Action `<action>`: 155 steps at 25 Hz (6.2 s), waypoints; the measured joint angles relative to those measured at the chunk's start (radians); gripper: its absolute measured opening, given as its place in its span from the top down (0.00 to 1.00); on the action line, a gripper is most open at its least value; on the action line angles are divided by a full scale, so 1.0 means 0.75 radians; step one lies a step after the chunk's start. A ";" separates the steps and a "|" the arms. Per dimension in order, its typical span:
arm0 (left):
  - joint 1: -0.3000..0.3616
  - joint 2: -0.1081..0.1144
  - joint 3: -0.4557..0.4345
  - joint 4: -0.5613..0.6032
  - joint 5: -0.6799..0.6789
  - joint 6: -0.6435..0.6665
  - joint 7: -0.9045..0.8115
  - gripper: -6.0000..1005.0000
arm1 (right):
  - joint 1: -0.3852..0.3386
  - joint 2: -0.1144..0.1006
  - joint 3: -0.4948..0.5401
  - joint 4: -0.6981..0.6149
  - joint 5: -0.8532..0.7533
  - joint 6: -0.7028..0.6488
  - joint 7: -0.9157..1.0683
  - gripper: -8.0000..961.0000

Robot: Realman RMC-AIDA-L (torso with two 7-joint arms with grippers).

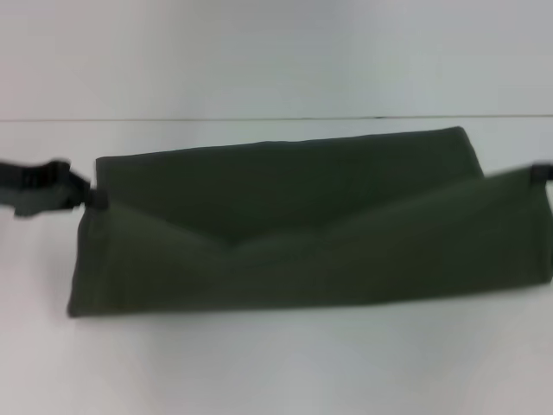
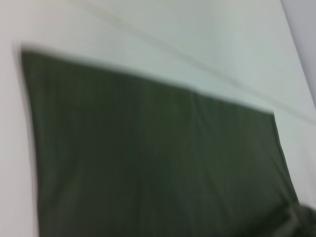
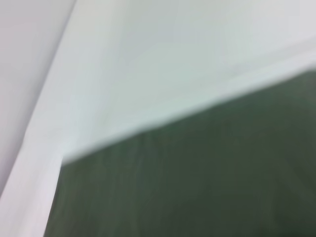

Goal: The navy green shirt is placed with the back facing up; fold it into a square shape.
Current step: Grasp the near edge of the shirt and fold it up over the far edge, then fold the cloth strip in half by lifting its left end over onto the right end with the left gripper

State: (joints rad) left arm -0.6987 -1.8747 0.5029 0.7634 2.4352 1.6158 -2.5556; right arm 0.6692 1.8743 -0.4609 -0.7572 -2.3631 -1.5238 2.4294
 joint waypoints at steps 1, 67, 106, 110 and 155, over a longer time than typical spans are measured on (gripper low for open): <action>-0.023 0.001 0.005 -0.010 0.002 -0.051 -0.016 0.99 | -0.001 0.001 0.013 0.013 0.025 0.071 0.000 0.99; 0.233 -0.210 0.239 -0.109 -0.814 -0.496 0.076 0.31 | -0.166 0.069 -0.228 0.064 0.718 0.288 -0.093 0.30; 0.430 -0.156 0.233 -0.357 -0.697 -0.453 -0.174 0.31 | -0.309 0.094 -0.097 0.255 0.876 0.135 -0.252 0.30; 0.428 -0.161 0.228 -0.369 -0.689 -0.480 -0.210 0.31 | -0.313 0.093 -0.090 0.255 0.879 0.137 -0.252 0.30; 0.306 -0.233 0.114 -0.355 -0.741 -0.472 -0.092 0.31 | -0.344 0.094 -0.029 0.269 0.881 0.125 -0.254 0.30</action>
State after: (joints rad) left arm -0.4693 -2.0494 0.5883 0.4972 1.8794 1.2619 -2.6244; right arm 0.4110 1.9450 -0.4824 -0.5553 -1.7027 -1.4300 2.2391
